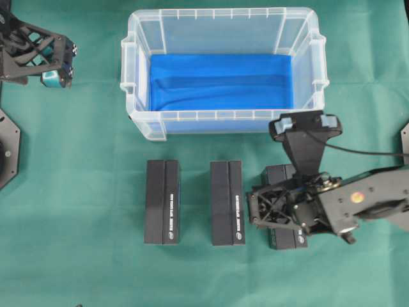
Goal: Take out the box from the case.
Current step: 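Carry the box forward and lower it right of the middle box, then open the right gripper to release the box and pull back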
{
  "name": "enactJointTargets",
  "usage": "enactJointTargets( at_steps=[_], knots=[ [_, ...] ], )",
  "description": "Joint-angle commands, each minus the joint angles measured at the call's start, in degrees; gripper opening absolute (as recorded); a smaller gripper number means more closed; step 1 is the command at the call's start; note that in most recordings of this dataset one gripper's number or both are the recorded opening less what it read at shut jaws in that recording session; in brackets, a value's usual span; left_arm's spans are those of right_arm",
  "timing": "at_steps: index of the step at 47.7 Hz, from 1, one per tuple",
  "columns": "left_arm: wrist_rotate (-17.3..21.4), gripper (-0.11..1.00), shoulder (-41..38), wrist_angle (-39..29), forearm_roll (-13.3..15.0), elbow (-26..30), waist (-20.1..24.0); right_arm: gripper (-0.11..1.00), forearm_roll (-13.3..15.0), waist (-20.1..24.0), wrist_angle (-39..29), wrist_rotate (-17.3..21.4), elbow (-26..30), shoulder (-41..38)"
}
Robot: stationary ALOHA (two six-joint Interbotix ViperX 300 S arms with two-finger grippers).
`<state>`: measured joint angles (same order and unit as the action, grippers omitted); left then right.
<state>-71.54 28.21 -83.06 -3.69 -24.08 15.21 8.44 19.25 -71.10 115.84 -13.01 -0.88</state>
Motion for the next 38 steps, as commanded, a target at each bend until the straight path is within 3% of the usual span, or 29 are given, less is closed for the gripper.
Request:
enactJointTargets(
  at_steps=[1,7,20,38],
  knots=[
    [0.1,0.97,0.6,0.2,0.1,0.5,-0.1,0.93,0.5,-0.2,-3.3,-0.2,4.1,2.8],
    [0.1,0.97,0.6,0.2,0.1,0.5,-0.1,0.92,2.0,-0.3,-9.1,-0.4,9.1,4.0],
    [0.0,0.97,1.0,0.3,0.1,0.5,-0.1,0.91,2.2,-0.4,-17.1,-2.2,17.3,4.2],
    [0.0,0.97,1.1,0.3,0.1,0.5,-0.1,0.91,0.7,-0.4,-18.0,-3.6,16.2,5.2]
  ],
)
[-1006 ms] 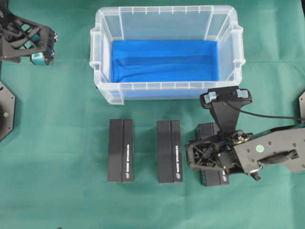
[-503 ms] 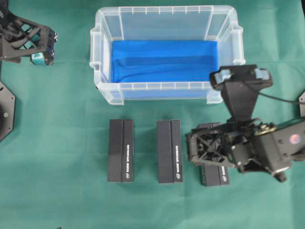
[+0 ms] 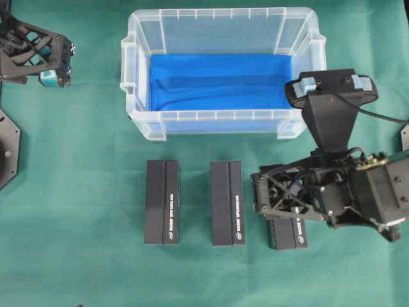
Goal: Take out the box from the case.
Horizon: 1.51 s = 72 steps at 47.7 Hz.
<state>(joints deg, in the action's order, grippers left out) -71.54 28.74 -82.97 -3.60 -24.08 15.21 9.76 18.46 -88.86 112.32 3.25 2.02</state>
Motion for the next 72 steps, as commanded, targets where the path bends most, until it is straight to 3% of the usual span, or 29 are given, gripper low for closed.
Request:
enactJointTargets(
  at_steps=[1,23,38,45,55,72],
  knots=[
    [0.0,0.97,0.5,0.3,0.0,0.5,-0.1,0.91,-0.7,0.5,-0.1,-0.1,-0.5,2.6],
    [-0.3,0.97,1.1,0.0,0.0,-0.1,-0.1,0.91,-1.9,4.4,-0.2,3.7,-13.3,15.2],
    [-0.5,0.97,1.1,0.6,0.0,-0.1,-0.1,0.91,-1.8,3.7,-0.3,2.7,-15.1,17.1],
    [-0.5,0.97,1.1,0.6,0.0,-0.1,-0.1,0.91,-1.7,0.4,-0.2,-0.5,-16.8,19.1],
    [-0.6,0.97,1.1,0.6,0.0,-0.1,-0.1,0.91,-1.7,-7.2,0.4,-8.2,-19.7,22.6],
    [-0.8,0.97,1.1,0.6,0.0,0.0,-0.1,0.91,-1.9,-21.9,0.8,-24.7,-21.0,24.3]
  ],
)
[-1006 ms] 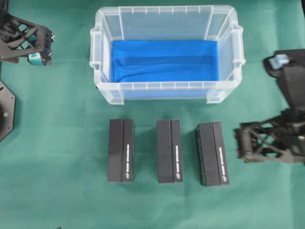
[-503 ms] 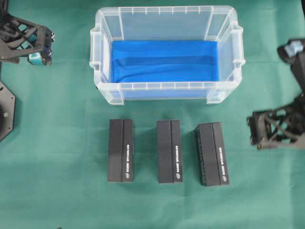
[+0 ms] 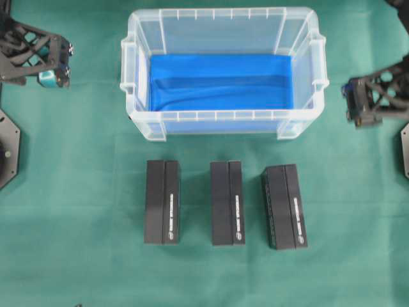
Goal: Take out the box from the case.
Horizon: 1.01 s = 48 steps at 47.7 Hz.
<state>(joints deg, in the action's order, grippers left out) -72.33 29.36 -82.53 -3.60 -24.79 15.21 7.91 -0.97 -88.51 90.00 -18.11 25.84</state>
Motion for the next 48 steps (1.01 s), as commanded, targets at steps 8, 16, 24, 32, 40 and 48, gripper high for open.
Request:
enactJointTargets(
  at_steps=[8,16,24,32,40,48],
  knots=[
    [0.0,0.97,0.5,0.2,0.0,1.0,-0.1,0.91,-0.1,-8.9,2.7,-8.4,-0.3,0.4],
    [0.0,0.97,0.5,0.2,0.0,1.1,-0.1,0.91,-1.1,-14.0,4.9,-13.4,-1.9,0.3],
    [0.0,0.97,0.6,0.1,0.0,1.1,-0.1,0.91,-1.8,-17.0,6.6,-16.2,-3.2,0.0],
    [0.0,0.97,0.6,0.1,0.0,1.1,-0.1,0.91,-1.8,-18.0,7.0,-17.0,-3.6,-0.1],
    [0.1,0.97,0.6,0.1,0.0,1.1,-0.1,0.91,-1.8,-18.0,7.0,-17.0,-3.9,0.0],
    [0.1,0.97,0.8,0.1,0.0,1.1,-0.1,0.91,-1.8,-18.0,7.0,-17.0,-4.0,0.2]
  ],
)
